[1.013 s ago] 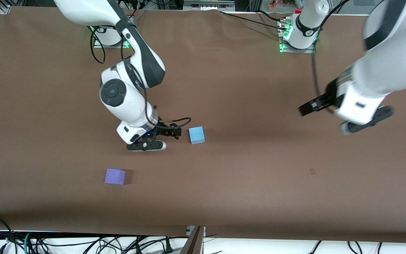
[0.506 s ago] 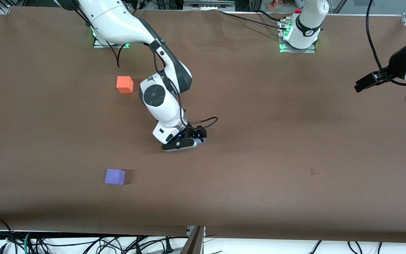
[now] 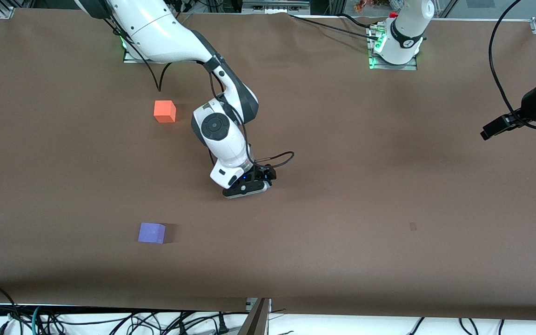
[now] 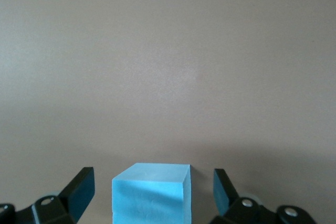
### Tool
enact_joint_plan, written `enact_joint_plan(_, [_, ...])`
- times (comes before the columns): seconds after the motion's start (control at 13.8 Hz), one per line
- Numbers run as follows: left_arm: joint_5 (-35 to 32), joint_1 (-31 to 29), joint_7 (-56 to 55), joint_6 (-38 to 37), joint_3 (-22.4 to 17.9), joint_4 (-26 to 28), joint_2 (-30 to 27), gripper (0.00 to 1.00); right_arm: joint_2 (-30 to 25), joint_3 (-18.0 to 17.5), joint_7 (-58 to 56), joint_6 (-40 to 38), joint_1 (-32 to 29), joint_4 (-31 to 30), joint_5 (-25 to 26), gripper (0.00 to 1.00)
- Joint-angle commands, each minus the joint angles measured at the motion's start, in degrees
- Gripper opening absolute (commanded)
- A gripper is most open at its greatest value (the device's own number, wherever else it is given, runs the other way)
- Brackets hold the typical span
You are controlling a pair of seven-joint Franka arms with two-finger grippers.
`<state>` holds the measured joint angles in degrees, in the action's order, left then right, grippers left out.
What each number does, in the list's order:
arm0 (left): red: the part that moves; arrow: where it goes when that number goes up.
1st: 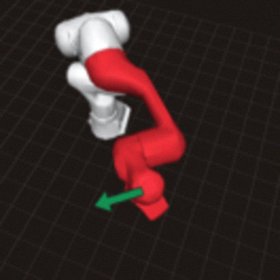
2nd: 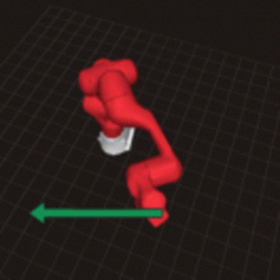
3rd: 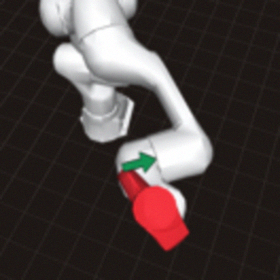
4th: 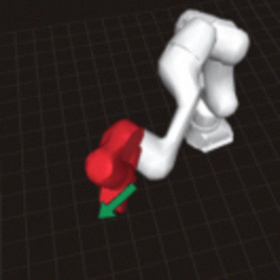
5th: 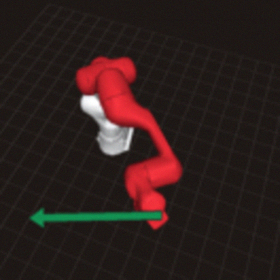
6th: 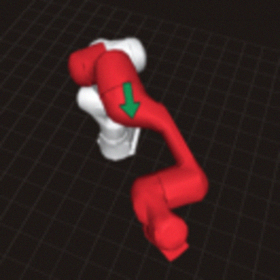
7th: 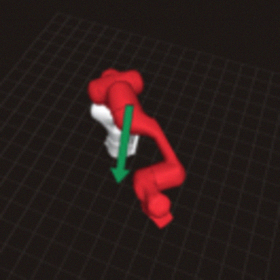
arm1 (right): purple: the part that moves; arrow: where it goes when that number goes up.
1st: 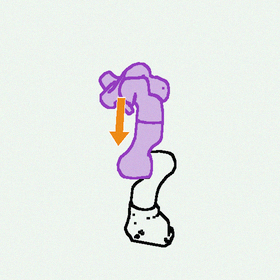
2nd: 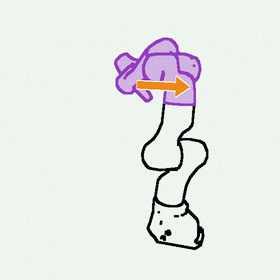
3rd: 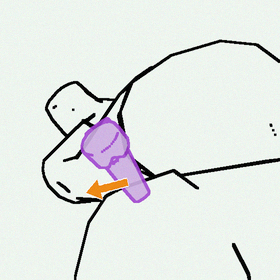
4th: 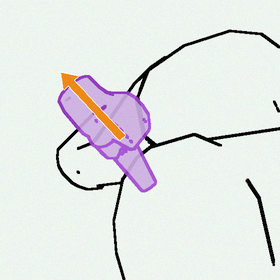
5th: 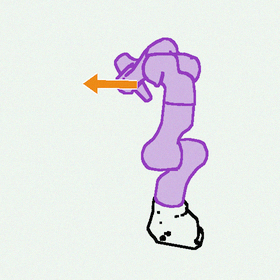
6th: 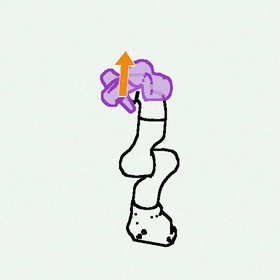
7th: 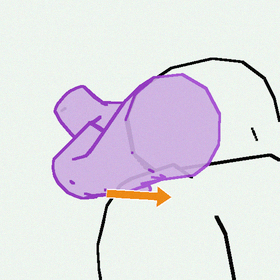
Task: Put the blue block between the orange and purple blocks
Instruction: 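Grasp the light-blue cube with the right gripper while the left gripper withdraws, then carry the light-blue cube with the right gripper toward the orange cube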
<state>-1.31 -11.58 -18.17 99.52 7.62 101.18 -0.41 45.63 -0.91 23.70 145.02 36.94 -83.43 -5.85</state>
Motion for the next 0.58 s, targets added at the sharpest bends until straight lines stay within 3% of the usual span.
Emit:
enact_joint_plan(0.0, [-0.54, -0.46, 1.03, 1.46, 0.55, 0.6, -0.74, 1.0, 0.86, 0.47, -0.4, 0.35, 1.37, 1.17, 0.92, 1.0])
enact_joint_plan(0.51, [-0.54, -0.46, 1.03, 1.2, 0.81, 0.25, -0.21, 1.0, 1.92, 0.55, -0.58, 0.26, 1.64, 1.08, 2.84, 1.0])
